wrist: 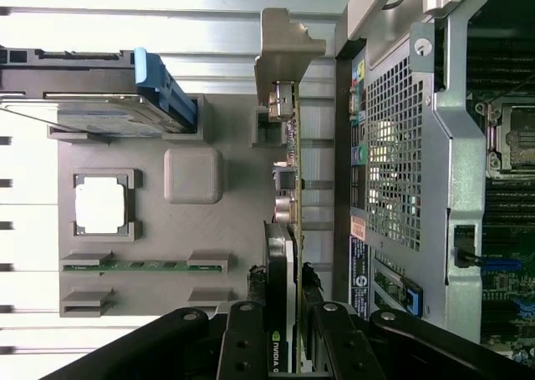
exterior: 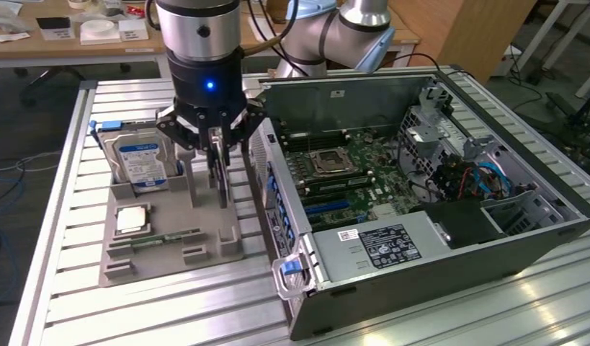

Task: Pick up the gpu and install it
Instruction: 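Pick up the gpu and move the gpu toward the slot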

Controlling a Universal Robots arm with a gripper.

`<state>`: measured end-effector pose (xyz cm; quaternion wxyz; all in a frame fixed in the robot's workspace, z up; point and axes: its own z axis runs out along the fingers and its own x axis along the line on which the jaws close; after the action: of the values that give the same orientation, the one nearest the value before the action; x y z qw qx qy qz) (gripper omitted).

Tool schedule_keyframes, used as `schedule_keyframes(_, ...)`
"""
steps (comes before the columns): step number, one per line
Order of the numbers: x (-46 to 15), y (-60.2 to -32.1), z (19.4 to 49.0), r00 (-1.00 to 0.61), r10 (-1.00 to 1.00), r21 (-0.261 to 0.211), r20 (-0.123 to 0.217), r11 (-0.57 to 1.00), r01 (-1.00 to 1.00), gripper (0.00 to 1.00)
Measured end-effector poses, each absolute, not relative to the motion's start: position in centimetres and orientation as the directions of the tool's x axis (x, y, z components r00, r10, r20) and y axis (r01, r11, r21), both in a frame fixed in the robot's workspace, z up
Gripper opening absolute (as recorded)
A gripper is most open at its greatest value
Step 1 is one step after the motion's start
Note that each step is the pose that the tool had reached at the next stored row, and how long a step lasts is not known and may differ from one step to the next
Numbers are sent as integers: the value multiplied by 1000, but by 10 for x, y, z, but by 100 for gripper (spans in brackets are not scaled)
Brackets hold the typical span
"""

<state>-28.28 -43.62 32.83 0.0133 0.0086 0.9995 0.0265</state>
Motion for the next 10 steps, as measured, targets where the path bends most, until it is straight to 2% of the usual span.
schedule_keyframes(10, -281, -436, 339, -999, 18, 53, -26, 998, 16, 27)
